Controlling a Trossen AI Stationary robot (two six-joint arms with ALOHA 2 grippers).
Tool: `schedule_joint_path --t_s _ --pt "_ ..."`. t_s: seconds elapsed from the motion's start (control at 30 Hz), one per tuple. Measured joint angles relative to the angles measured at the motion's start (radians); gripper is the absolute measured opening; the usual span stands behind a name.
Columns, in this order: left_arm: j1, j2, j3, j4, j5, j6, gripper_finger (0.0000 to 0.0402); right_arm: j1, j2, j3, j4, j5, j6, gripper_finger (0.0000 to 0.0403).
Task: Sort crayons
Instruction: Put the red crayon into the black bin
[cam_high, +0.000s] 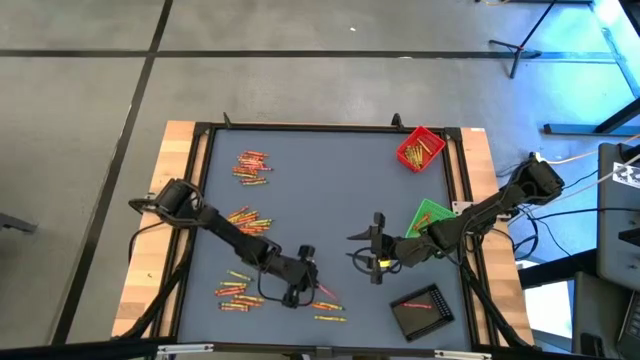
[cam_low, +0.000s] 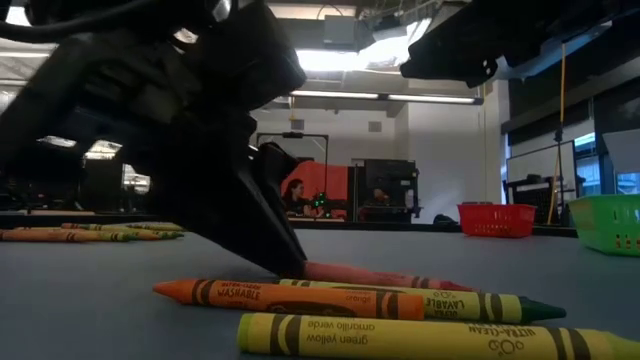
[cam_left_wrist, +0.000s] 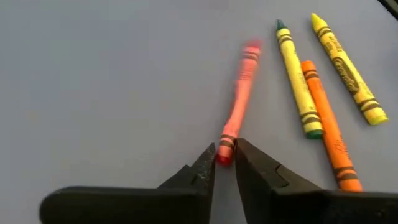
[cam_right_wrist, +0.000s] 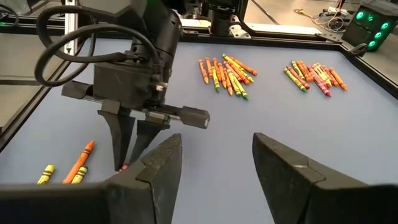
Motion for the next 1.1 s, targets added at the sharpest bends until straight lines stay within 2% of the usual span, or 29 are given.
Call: schedule_joint_path --t_s 0.17,0.43,0.63,0.9,1.0,1.1 --pt "0.010 0.000 0.000 -0.006 0.019 0.008 0.0008 0.000 0.000 0.000 -0.001 0.000 0.005 0.0195" --pt "0.009 -0.026 0.002 -0.030 0.009 0.016 0.0003 0.005 0.000 0.000 0.007 -0.002 0.025 0.0195" --pt "-0.015 -0.138 0.003 -0.070 -0.130 0.069 0.0003 0.089 -0.066 0.000 0.013 0.091 -0.015 0.0195" --pt "-0.056 -0.294 0.004 -0.028 -0.277 0.211 0.0003 0.226 -0.134 0.001 -0.063 0.234 -0.075 0.0195" --pt "-0.072 -0.330 0.004 0.038 -0.305 0.270 0.0003 0.246 -0.134 0.001 -0.085 0.235 -0.082 0.0195" --pt "-0.079 -0.331 -0.015 0.199 -0.302 0.340 0.0003 0.242 -0.127 0.001 -0.074 0.225 -0.082 0.0195"
